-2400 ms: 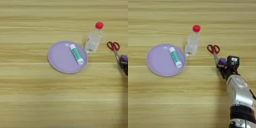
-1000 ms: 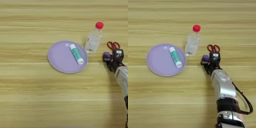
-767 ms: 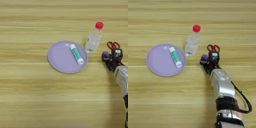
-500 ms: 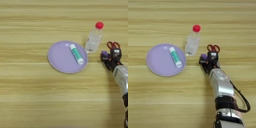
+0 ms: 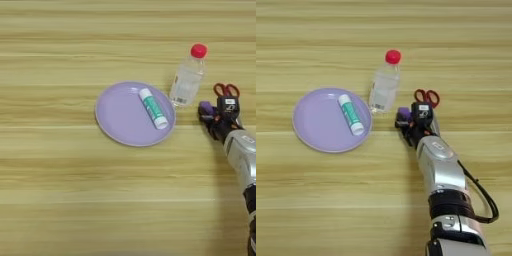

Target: Move the objects on the table

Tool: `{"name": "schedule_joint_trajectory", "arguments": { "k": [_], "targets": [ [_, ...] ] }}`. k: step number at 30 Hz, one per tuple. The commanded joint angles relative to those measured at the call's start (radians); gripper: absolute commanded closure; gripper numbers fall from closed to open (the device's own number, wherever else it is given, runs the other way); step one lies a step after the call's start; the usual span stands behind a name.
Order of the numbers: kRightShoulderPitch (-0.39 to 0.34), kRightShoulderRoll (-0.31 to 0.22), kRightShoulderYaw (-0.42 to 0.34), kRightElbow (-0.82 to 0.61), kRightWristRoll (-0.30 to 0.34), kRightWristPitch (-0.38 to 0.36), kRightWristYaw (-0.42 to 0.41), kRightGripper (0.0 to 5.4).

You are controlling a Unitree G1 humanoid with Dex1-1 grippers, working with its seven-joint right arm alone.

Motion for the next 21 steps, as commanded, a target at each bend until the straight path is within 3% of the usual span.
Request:
{"name": "schedule_joint_trajectory", "arguments": {
  "k": [1, 5, 9, 21],
  "targets": [
    [-0.046, -0.016, 0.005, -0.024, -0.011, -0.009, 0.0, 3.98],
    [-0.044, -0.016, 0.006, -0.028, -0.012, -0.01, -0.003, 3.98],
    [-0.043, -0.016, 0.006, -0.029, -0.014, -0.013, -0.007, 3.35],
    [-0.031, -0.017, 0.008, -0.05, -0.016, -0.017, -0.006, 2.15]
  ]
}}
